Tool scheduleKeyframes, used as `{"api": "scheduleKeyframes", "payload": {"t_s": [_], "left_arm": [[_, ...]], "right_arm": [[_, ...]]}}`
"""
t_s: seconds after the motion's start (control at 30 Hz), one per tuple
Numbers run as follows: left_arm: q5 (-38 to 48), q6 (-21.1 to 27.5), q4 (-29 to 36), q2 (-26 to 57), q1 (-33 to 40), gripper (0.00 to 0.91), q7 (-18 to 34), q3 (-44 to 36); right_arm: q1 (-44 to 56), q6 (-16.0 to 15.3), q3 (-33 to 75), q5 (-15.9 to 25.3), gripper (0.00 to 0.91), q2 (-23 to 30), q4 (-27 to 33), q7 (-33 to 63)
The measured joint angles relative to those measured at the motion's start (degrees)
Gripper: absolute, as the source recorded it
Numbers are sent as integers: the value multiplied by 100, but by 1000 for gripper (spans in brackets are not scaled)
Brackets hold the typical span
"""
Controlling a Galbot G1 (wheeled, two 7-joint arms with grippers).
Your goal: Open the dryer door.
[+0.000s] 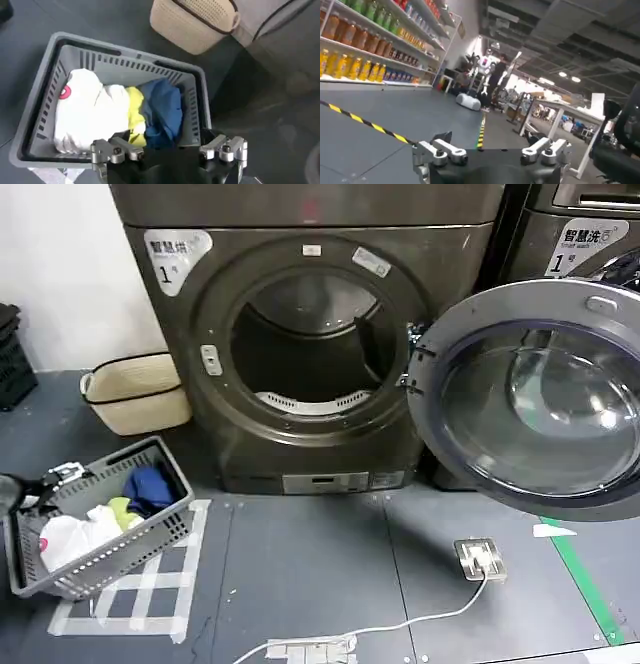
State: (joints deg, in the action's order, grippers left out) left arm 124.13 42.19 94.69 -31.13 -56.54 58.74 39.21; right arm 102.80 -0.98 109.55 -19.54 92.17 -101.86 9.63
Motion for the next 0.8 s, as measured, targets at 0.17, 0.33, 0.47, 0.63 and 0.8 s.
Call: {"api": "scheduleKeyframes", "payload": {"t_s": [0.17,0.33,0.47,0.63,0.8], "left_arm": [[29,0,-51,37,76,907,1,-34],[14,0,-79,34,128,907,0,-117],[-7,0,-80,7,124,907,-1,-175],[-21,0,-110,8,169,907,-4,-228],[-26,0,-115,9,198,907,-14,-260]], "right_arm": [[-32,-8,23,-30,907,2,94,270],[-16,4,60,1,907,-26,229,438],[8,41,113,-17,907,-46,279,459],[7,63,160,-32,907,-71,294,473],[-12,124,159,-33,907,-66,262,408]]}}
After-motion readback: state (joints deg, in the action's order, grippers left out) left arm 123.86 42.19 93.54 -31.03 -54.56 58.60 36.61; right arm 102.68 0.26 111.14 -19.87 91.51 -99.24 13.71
